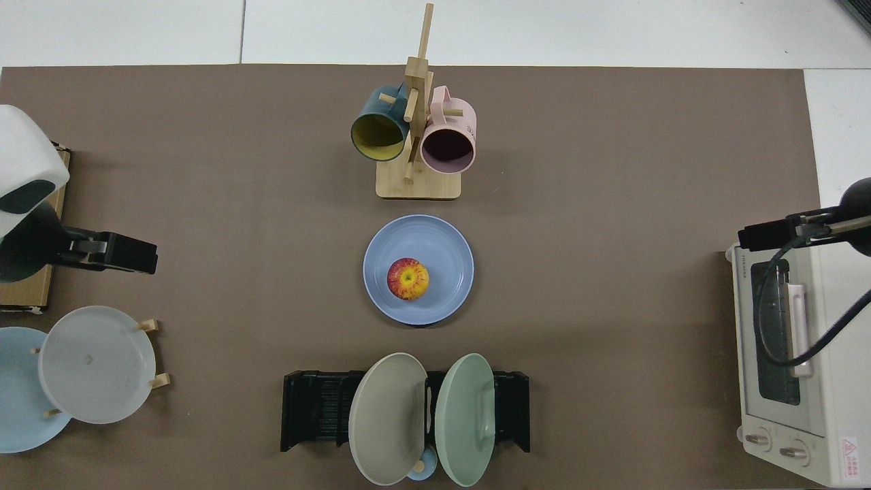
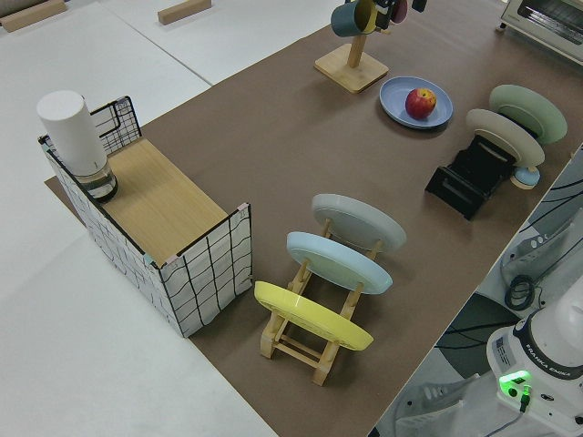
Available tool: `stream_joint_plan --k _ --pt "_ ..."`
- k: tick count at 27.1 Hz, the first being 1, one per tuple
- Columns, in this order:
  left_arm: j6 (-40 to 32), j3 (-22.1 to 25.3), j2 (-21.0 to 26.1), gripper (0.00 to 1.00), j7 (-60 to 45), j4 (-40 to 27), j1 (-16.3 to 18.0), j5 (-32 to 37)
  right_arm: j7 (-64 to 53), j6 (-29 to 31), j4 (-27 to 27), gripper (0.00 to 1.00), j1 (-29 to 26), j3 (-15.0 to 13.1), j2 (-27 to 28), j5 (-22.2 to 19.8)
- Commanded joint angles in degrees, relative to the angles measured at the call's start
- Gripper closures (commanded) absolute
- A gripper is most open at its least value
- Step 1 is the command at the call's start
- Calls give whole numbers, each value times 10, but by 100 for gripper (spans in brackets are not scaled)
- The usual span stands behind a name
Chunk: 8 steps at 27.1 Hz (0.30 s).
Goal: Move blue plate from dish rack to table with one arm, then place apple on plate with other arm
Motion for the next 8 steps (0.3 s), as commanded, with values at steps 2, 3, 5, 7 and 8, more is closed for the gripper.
stream_joint_plan --k 2,3,5,7,8 --pt "-6 3 -5 0 2 3 -3 10 29 2 19 0 -16 10 17 -5" --pt "-6 3 -5 0 2 3 -3 10 35 1 19 0 -17 10 17 -5" --pt "-6 3 -5 0 2 3 -3 10 37 1 19 0 -19 11 17 -5" --pt "-6 3 -5 0 2 3 -3 10 38 1 18 0 -20 15 18 -4" --pt "-6 3 -5 0 2 3 -3 10 38 1 18 0 -23 19 20 -4"
